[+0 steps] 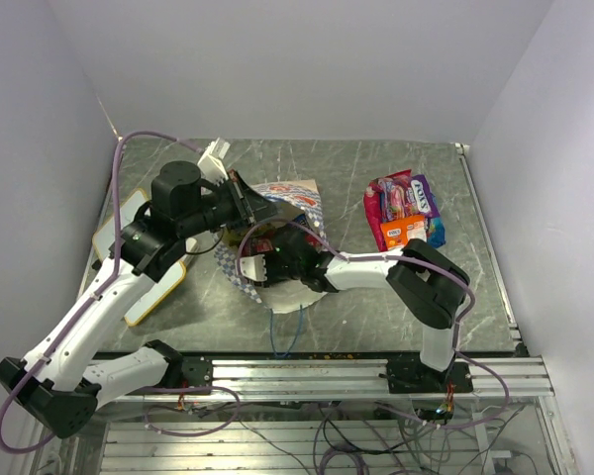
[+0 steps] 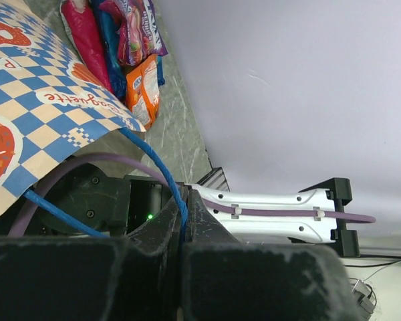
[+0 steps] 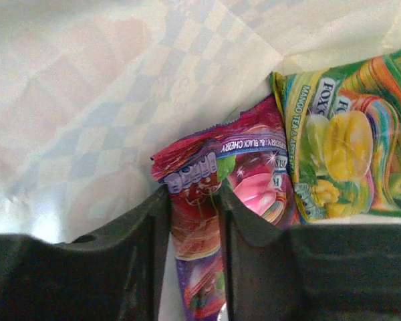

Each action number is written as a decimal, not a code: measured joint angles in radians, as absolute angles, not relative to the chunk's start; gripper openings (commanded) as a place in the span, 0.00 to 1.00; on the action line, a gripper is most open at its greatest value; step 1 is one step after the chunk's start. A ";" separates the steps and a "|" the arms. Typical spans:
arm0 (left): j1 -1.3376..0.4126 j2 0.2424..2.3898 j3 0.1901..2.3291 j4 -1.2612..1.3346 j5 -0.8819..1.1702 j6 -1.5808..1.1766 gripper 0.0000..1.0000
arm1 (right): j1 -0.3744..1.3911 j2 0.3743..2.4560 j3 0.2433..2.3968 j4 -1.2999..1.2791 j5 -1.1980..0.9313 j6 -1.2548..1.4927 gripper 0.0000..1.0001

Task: Take the snacks out of the paper bag
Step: Take out the snack from the paper bag, then place the snack at the center of the board.

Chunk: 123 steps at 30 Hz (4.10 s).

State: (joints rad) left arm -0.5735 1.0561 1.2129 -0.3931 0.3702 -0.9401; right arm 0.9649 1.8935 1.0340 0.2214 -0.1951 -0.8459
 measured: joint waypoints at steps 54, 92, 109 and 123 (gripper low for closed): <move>-0.575 1.030 1.160 -0.446 0.272 -0.962 0.07 | 0.966 0.978 0.947 -0.150 -0.277 -0.196 0.00; -0.575 1.075 1.188 -0.537 0.238 -0.933 0.07 | 0.436 1.277 1.291 -0.951 0.863 0.615 0.00; -0.575 1.084 1.156 -0.513 0.347 -0.947 0.07 | 0.065 1.422 1.146 -0.775 0.479 0.983 0.00; -0.575 1.092 1.157 -0.531 0.422 -0.902 0.07 | 0.004 1.521 1.076 -0.622 0.391 1.096 0.16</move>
